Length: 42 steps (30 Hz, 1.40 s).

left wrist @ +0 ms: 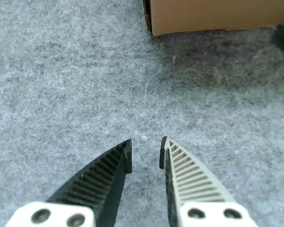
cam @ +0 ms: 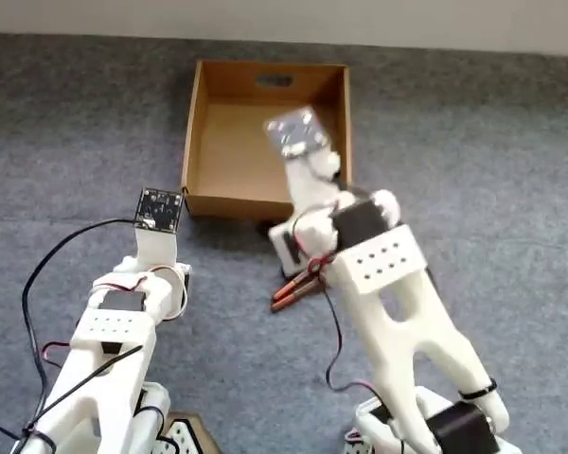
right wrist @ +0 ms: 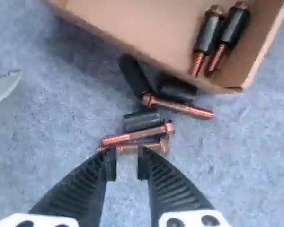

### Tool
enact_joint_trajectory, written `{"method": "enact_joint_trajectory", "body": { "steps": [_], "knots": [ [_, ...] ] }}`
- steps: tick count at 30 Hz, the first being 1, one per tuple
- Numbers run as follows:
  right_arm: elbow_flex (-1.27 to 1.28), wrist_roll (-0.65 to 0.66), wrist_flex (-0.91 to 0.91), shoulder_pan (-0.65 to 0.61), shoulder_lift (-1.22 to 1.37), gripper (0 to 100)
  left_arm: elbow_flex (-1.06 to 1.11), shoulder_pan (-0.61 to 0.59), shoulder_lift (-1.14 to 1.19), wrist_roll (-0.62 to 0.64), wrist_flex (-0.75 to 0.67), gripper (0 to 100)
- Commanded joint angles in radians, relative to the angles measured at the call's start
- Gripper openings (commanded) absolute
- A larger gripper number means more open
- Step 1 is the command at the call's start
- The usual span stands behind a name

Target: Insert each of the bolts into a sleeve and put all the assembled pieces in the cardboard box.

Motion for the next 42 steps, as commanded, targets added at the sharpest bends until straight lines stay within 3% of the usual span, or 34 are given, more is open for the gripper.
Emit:
{"method": "enact_joint_trajectory", "body": {
  "steps": [1, 18, 24, 31, 42],
  "knots": [
    [0.232, 0.018, -0.186, -0.041, -0.036, 18.3, -0.002, 0.016, -0.001, -0.006, -0.015, 13],
    [0.282, 0.02, -0.506, -0.031, 0.262, 18.3, -0.002, 0.016, -0.001, -0.006, -0.015, 13],
    [0.282, 0.106, -0.513, -0.007, 0.266, 18.3, -0.002, 0.016, -0.001, -0.006, -0.015, 13],
    [0.285, 0.112, -0.547, 0.062, 0.268, 18.3, -0.002, 0.016, -0.001, -0.006, -0.015, 13],
    [0.274, 0.11, -0.55, 0.001, 0.375, 18.3, -0.002, 0.016, -0.001, -0.006, -0.015, 13]
  ]
}}
